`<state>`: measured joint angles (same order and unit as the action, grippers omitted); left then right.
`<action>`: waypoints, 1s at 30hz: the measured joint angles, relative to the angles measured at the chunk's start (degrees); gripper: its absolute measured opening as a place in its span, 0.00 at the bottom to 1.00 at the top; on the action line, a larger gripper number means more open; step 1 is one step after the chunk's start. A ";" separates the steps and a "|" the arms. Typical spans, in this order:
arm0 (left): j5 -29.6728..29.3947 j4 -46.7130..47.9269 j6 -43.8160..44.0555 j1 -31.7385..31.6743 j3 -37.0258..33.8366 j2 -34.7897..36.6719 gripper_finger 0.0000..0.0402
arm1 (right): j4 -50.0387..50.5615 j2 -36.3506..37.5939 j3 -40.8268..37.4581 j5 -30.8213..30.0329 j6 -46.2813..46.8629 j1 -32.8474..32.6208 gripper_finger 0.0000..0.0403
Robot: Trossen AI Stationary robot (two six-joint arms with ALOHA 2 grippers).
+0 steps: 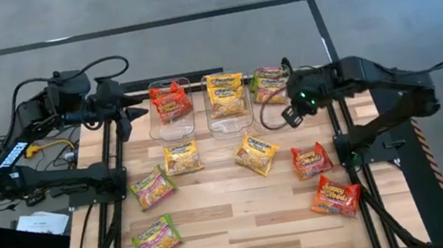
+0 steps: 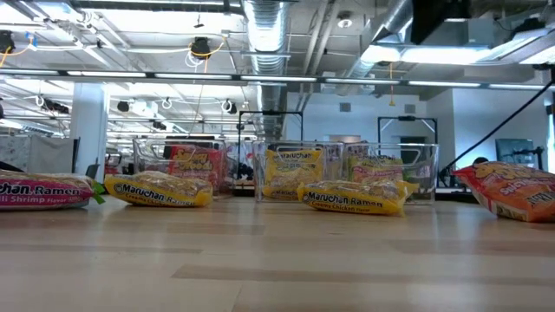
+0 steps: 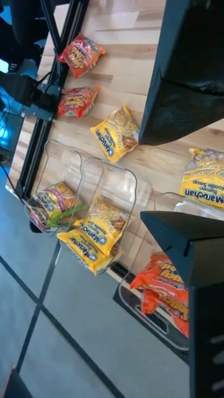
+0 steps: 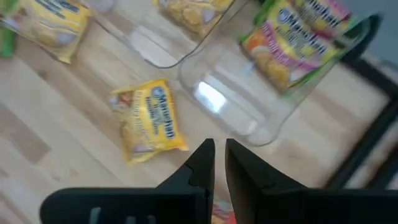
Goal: Sort Maruchan noodles
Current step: Put the orange noodle pack into the left transparent bin
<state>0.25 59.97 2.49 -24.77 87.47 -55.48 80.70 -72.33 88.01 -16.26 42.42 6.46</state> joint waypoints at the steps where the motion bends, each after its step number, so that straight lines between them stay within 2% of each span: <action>1: -0.02 0.17 -0.12 0.00 -0.01 0.00 0.43 | -1.35 1.19 -1.80 0.01 1.84 -1.09 0.16; 10: 0.03 0.75 1.31 0.00 -0.04 -1.01 0.43 | -14.00 8.18 -15.65 -0.08 17.00 -12.23 0.16; 17: 1.10 3.21 1.82 0.01 -0.06 -1.82 0.43 | -16.04 8.12 -20.45 0.15 22.07 -20.88 0.16; 25: 2.93 5.21 1.89 0.00 -0.06 -1.90 0.43 | -13.38 5.33 -21.79 7.80 21.80 -24.94 0.17; 30: 6.18 5.13 1.88 0.00 -0.06 -1.90 0.43 | -10.13 2.81 -21.81 13.83 21.59 -25.76 0.23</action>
<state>6.43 65.10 4.38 -24.77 87.42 -57.39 70.57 -69.52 66.19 -2.43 64.01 -19.30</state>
